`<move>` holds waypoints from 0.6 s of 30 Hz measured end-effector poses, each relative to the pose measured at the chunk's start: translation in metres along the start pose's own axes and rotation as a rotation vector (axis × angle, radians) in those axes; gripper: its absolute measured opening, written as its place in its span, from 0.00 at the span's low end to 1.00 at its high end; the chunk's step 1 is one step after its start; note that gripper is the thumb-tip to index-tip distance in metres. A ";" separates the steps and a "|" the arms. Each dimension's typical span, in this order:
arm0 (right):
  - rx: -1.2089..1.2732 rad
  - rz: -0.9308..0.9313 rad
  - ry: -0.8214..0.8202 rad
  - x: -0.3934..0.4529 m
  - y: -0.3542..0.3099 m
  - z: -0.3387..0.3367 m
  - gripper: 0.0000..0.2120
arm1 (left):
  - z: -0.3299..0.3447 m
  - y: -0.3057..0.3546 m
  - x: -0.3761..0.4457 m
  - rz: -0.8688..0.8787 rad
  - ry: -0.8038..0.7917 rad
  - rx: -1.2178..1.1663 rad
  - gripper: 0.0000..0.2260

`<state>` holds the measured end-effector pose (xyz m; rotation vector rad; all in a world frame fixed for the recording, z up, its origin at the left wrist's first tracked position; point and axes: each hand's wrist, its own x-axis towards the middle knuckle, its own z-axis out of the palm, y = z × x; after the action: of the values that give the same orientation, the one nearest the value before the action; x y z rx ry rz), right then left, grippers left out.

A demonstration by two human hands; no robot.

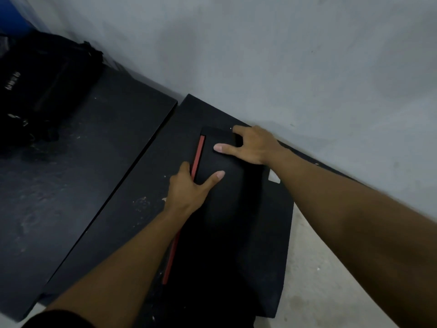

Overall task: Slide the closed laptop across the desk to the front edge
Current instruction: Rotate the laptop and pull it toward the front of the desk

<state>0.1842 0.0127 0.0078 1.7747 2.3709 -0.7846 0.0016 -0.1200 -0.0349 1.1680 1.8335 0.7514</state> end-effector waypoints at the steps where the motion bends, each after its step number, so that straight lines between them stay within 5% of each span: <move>1: -0.034 -0.022 0.045 -0.002 0.001 0.004 0.41 | 0.001 0.001 0.002 0.008 -0.010 0.011 0.30; 7: -0.070 0.071 0.334 -0.022 0.022 0.018 0.38 | 0.007 0.003 0.013 0.069 -0.101 0.030 0.34; 18: 0.001 0.283 0.468 -0.076 0.076 0.017 0.39 | 0.023 -0.013 -0.052 0.231 -0.186 0.179 0.39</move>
<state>0.2745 -0.0460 -0.0063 2.4432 2.2673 -0.3626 0.0285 -0.1718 -0.0401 1.5326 1.6543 0.5912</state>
